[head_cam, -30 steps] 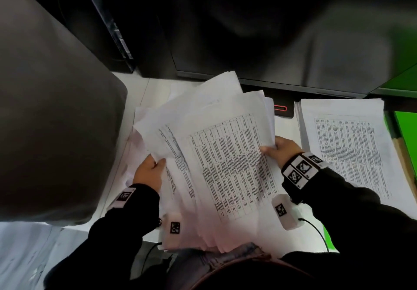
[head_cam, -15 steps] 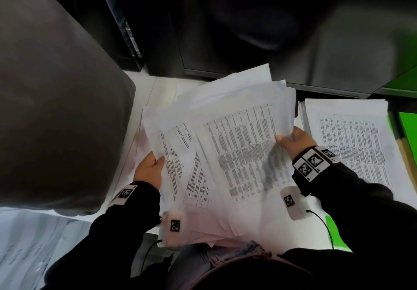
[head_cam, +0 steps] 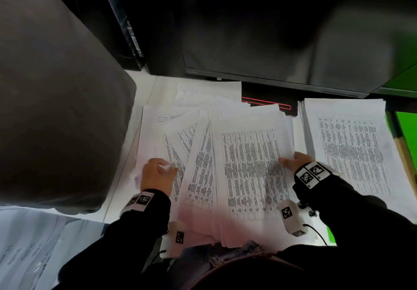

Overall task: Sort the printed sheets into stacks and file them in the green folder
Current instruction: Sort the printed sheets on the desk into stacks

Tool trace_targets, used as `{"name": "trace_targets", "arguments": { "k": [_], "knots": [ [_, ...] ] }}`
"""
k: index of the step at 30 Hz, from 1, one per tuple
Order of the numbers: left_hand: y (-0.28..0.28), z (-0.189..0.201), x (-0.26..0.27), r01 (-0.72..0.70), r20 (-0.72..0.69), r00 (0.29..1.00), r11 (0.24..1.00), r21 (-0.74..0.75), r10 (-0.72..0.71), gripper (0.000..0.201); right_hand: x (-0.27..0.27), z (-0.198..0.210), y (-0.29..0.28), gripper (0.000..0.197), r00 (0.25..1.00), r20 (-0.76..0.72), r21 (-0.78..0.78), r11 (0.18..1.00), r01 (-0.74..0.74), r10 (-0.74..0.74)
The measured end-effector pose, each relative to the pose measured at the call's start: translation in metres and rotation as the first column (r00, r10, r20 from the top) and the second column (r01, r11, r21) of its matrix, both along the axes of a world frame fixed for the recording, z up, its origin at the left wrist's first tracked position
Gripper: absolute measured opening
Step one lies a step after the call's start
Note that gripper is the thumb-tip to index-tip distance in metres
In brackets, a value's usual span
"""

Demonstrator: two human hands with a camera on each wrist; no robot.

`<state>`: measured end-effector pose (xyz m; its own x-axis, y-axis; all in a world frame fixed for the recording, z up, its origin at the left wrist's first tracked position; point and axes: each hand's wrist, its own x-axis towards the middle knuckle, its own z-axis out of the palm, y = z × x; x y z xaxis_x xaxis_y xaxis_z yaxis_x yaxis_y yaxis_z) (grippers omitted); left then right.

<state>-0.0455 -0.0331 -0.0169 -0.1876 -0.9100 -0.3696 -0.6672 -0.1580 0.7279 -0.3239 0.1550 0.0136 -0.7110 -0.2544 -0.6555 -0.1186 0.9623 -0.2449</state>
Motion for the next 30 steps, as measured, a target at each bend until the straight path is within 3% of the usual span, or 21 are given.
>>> {"name": "trace_targets", "arguments": {
  "k": [2,8,11,14,16,19,21,24,26,28,30],
  "knots": [
    [0.007,-0.002,-0.005,0.104,0.017,0.994,0.993,0.057,-0.105,0.025,0.002,-0.004,0.000,0.050,1.000,0.002,0.009,1.000,0.012,-0.012],
    [0.015,-0.005,-0.030,0.111,-0.051,0.994,0.955,0.276,-0.100,0.045,0.006,-0.008,-0.002,0.048,0.999,-0.016,0.023,0.999,-0.033,0.033],
    [0.018,-0.008,-0.039,0.210,-0.015,0.977,0.950,0.232,-0.212,0.032,0.006,-0.010,0.000,0.047,0.999,0.005,0.016,0.999,-0.050,0.050],
    [0.015,-0.008,-0.038,0.207,0.006,0.978,0.967,0.152,-0.210,0.039,0.003,-0.011,0.005,0.047,1.000,0.008,-0.026,0.999,-0.030,0.030],
    [0.008,-0.007,-0.034,0.184,0.003,0.983,0.976,0.119,-0.186,0.025,0.002,-0.009,0.009,0.049,1.000,0.009,-0.031,1.000,-0.003,0.003],
    [0.000,-0.004,-0.023,0.142,-0.051,0.989,0.986,0.085,-0.138,0.025,0.001,-0.006,0.012,0.052,0.999,0.044,-0.026,1.000,0.009,-0.008],
    [-0.001,-0.002,-0.017,0.122,-0.160,0.981,0.991,0.063,-0.110,0.016,0.003,-0.006,0.012,0.051,0.998,0.055,-0.040,0.999,0.000,0.002],
    [0.003,0.001,-0.013,0.108,-0.288,0.954,0.991,0.084,-0.080,0.015,0.013,-0.006,0.009,0.033,0.995,0.094,-0.196,0.980,0.040,-0.022],
    [0.007,0.001,-0.013,0.132,-0.362,0.929,0.982,0.137,-0.075,0.022,0.023,-0.005,0.004,0.018,0.971,0.222,-0.370,0.915,0.163,-0.083],
    [0.013,0.001,-0.014,0.170,-0.401,0.912,0.969,0.180,-0.086,0.029,0.030,-0.004,-0.001,0.015,0.953,0.289,-0.474,0.850,0.228,-0.094],
    [0.019,0.008,-0.016,0.186,-0.432,0.898,0.960,0.209,-0.080,0.034,0.033,-0.001,-0.005,0.016,0.964,0.257,-0.497,0.845,0.196,-0.073]
  ]
}}
